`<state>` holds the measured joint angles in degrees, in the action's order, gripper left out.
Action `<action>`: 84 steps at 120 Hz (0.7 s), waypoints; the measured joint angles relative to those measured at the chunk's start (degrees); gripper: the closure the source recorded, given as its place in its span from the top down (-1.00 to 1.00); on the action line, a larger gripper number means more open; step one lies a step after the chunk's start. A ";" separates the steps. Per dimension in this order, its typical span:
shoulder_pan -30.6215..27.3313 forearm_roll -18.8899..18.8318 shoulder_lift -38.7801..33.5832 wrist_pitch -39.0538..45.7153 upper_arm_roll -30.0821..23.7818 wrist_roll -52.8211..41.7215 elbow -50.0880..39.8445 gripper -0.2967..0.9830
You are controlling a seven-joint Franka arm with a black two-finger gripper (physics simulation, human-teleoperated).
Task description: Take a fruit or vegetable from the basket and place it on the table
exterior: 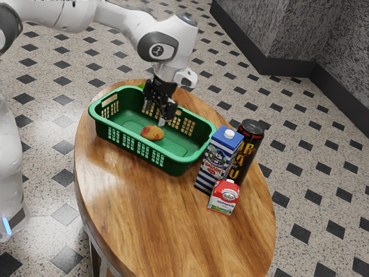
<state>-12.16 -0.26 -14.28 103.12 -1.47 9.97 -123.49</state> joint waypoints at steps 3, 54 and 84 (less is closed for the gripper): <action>-0.16 0.03 0.43 0.20 0.02 -0.67 -0.10 0.50; 0.11 2.04 5.13 4.54 1.29 -8.73 -2.83 0.50; -0.05 2.52 6.05 6.20 1.29 -11.46 -2.91 0.49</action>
<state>-12.20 2.26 -8.23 109.32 -0.18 -1.49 -126.40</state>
